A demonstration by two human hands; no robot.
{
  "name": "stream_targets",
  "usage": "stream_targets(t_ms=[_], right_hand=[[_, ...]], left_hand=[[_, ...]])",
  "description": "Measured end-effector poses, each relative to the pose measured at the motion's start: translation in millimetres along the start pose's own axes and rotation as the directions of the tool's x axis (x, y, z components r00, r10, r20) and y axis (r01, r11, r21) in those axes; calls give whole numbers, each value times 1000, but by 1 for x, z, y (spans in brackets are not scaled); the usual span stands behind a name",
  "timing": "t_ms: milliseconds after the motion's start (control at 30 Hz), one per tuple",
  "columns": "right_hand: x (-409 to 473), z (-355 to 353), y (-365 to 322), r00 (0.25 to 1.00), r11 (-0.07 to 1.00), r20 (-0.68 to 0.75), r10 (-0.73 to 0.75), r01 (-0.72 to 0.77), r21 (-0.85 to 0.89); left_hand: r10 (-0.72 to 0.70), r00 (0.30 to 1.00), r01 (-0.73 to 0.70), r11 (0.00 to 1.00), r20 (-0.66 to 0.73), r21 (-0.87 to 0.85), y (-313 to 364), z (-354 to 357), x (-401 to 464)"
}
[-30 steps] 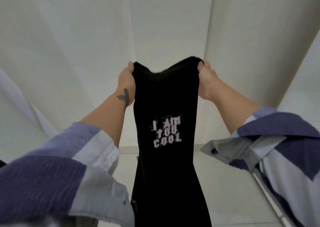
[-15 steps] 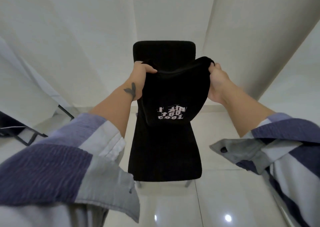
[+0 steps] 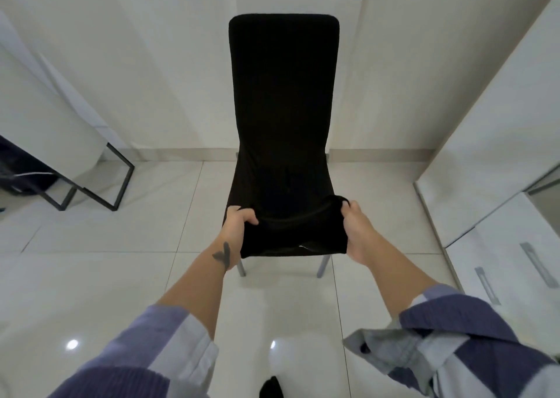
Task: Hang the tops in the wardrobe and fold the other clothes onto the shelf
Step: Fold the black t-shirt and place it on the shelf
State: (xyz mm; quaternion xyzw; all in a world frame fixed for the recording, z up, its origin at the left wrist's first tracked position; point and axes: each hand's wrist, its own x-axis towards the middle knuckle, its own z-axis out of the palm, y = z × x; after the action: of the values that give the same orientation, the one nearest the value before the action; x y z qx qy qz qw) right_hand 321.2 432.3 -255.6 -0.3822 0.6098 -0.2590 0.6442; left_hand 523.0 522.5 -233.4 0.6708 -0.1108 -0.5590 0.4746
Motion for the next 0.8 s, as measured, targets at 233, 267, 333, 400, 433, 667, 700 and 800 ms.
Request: stream_targets(t_ms=[233, 267, 333, 400, 433, 667, 700, 800], right_hand=[[-25, -20, 57, 999, 999, -8, 44, -44, 32], [-25, -21, 58, 999, 998, -13, 45, -44, 36], [-19, -22, 58, 999, 999, -41, 34, -33, 27], [-4, -21, 55, 997, 1000, -71, 13, -13, 4], [3, -20, 51, 997, 1000, -77, 5, -5, 5], [89, 11, 18, 997, 998, -66, 48, -51, -32], [108, 17, 13, 996, 998, -70, 46, -48, -36], [167, 33, -4, 997, 998, -71, 20, -24, -55]], left_hand=[[1, 1000, 2, 993, -29, 119, -53, -2, -16], [7, 1000, -4, 992, -19, 124, -57, -1, -16], [17, 1000, -17, 992, -4, 127, -56, 1, -12], [33, 999, -33, 994, 5, 109, -49, 2, 0], [38, 999, -39, 994, 10, 101, -45, 3, 9], [27, 1000, -26, 999, -16, 20, -10, 10, 111], [29, 999, -28, 999, -31, 37, -4, 11, 130], [39, 997, -35, 997, -64, 70, 13, 16, 188]])
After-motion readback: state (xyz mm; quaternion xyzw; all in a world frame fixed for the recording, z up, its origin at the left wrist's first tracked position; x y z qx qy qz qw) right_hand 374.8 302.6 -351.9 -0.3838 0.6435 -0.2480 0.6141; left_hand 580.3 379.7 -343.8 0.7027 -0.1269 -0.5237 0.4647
